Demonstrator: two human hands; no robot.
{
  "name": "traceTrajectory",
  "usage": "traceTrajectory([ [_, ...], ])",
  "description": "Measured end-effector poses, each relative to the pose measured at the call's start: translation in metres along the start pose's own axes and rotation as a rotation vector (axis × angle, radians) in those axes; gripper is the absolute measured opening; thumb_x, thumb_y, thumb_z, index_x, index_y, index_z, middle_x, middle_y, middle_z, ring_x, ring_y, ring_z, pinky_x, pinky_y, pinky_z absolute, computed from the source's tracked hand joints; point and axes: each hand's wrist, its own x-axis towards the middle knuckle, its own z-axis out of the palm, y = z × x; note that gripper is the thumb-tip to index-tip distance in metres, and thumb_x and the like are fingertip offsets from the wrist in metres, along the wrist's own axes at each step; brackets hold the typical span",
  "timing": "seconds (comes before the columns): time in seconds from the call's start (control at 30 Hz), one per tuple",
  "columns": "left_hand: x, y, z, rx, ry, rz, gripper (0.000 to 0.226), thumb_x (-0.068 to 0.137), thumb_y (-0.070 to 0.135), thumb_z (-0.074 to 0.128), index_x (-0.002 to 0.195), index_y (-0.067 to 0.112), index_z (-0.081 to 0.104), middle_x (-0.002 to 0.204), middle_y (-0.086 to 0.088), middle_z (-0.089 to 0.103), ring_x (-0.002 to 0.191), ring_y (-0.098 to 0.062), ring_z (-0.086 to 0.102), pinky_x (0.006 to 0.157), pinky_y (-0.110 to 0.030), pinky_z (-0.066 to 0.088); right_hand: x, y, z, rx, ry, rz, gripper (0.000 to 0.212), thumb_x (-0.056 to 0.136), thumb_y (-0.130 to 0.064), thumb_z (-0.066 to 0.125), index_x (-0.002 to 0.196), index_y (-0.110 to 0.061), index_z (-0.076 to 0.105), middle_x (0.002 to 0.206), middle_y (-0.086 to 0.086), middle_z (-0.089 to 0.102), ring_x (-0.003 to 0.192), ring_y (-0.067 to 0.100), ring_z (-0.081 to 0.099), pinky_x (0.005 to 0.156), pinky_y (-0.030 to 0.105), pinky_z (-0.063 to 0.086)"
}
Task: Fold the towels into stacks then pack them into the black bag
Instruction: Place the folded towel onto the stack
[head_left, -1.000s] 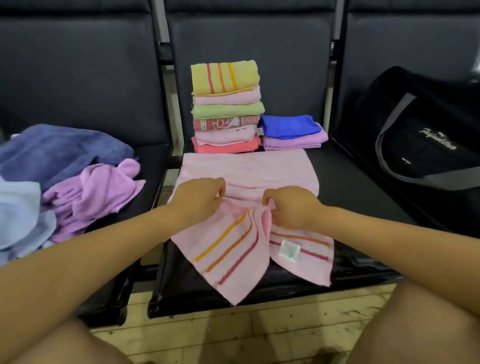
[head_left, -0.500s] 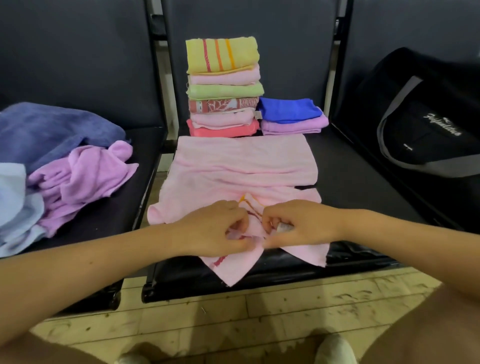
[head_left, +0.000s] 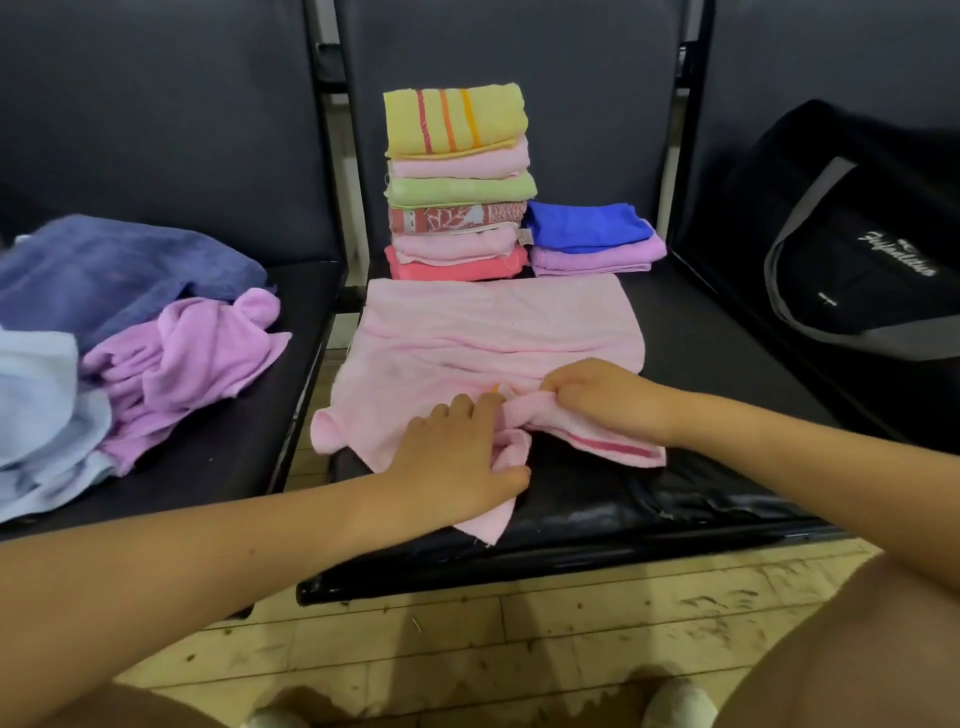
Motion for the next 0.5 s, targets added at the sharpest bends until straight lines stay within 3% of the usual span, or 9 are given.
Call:
traceTrajectory([
  [0.1,0.008,-0.004,-0.003,-0.388,-0.029,-0.051,0.035,0.087,0.038,0.055,0.117,0.024,0.047,0.101,0.004,0.063,0.093,-0.018,0.059,0.081,-0.035,0.049,0.004,-0.001,-0.005,0.43,0.12,0.104,0.02,0.09,-0.004,0.042,0.077,-0.004,0.057,0.078,0.01,0.052,0.075,0.018,0.045,0.066,0.026,0.039],
  [0.17,0.013,-0.01,-0.006,-0.574,-0.047,-0.077,0.016,0.088,0.021,0.055,0.104,0.026,0.055,0.092,0.006,0.067,0.088,-0.014,0.062,0.083,-0.032,0.049,0.007,0.002,-0.011,0.67,0.145,0.172,0.011,0.082,-0.016,0.053,0.082,-0.006,0.06,0.081,0.015,0.055,0.077,0.024,0.05,0.073,0.031,0.043],
  [0.27,0.018,-0.019,-0.004,-0.729,-0.07,-0.1,0.022,0.09,0.011,0.055,0.088,0.029,0.067,0.085,0.009,0.073,0.088,-0.008,0.066,0.093,-0.032,0.05,0.008,0.009,-0.02,0.799,0.141,0.231,0.033,0.068,-0.028,0.068,0.094,-0.007,0.066,0.091,0.025,0.062,0.087,0.032,0.058,0.091,0.046,0.047],
  [0.33,0.02,-0.019,-0.002,-0.711,-0.087,-0.11,0.008,0.09,0.027,0.06,0.09,0.029,0.068,0.087,0.008,0.072,0.09,-0.01,0.066,0.093,-0.036,0.05,0.006,0.011,-0.023,0.812,0.11,0.215,0.02,0.08,-0.023,0.065,0.088,-0.005,0.066,0.09,0.023,0.066,0.085,0.032,0.062,0.087,0.046,0.049],
  [0.4,0.018,-0.011,-0.002,-0.639,-0.096,-0.116,0.023,0.086,0.052,0.059,0.094,0.031,0.065,0.088,0.01,0.069,0.088,-0.009,0.063,0.086,-0.033,0.051,0.005,0.018,-0.023,0.824,0.105,0.173,0.022,0.089,-0.016,0.059,0.069,-0.01,0.064,0.072,0.01,0.066,0.071,0.023,0.062,0.072,0.037,0.049],
  [0.5,0.019,0.008,-0.009,-0.553,-0.116,-0.134,0.051,0.08,0.071,0.051,0.095,0.024,0.063,0.09,0.005,0.067,0.087,-0.013,0.061,0.081,-0.032,0.048,0.005,0.017,-0.023,0.865,0.124,0.099,0.03,0.092,-0.014,0.057,0.063,-0.016,0.063,0.066,0.004,0.063,0.066,0.017,0.059,0.066,0.032,0.045],
])
